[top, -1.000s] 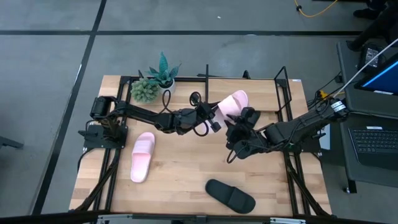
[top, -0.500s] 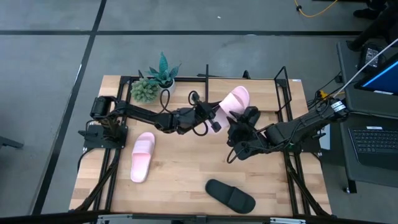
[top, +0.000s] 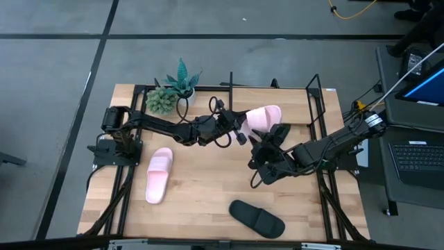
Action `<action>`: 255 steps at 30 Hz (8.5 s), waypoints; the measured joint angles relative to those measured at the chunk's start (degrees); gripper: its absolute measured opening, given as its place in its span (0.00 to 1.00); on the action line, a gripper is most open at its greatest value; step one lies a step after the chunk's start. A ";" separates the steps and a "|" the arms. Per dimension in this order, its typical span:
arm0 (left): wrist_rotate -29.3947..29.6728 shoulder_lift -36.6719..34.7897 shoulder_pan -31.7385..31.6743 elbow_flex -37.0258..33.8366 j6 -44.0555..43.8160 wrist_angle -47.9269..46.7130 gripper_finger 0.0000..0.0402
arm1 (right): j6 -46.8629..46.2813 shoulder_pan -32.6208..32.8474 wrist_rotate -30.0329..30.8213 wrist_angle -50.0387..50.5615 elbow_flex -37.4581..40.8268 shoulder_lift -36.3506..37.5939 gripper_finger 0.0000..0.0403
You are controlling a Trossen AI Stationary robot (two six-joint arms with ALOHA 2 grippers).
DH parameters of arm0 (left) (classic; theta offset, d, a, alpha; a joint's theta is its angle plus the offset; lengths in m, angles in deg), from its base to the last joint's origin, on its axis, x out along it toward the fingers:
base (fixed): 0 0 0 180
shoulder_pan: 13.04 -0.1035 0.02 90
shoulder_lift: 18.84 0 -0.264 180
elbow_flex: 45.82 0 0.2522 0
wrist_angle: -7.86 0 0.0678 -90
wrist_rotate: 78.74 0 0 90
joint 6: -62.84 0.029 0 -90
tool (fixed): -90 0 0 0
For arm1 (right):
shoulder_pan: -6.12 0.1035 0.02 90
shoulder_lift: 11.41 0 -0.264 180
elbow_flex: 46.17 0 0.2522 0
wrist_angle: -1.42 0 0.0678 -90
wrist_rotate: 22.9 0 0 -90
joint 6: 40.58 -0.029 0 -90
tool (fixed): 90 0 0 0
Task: Pick and place slides into the shelf
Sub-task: Put the top pink slide on the shelf
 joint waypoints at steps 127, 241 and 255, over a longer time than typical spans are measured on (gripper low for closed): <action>15.84 -2.23 12.02 0.11 18.03 -1.31 0.00 | 15.69 -2.31 23.02 -2.03 -1.73 -3.02 0.18; 34.96 -2.19 13.40 -12.11 -28.04 -39.92 0.00 | 22.55 -47.33 -23.09 7.95 25.49 39.91 0.03; 34.93 -2.19 12.98 -12.11 -26.97 -39.56 0.00 | 31.75 -63.71 -35.91 2.61 25.48 38.72 0.03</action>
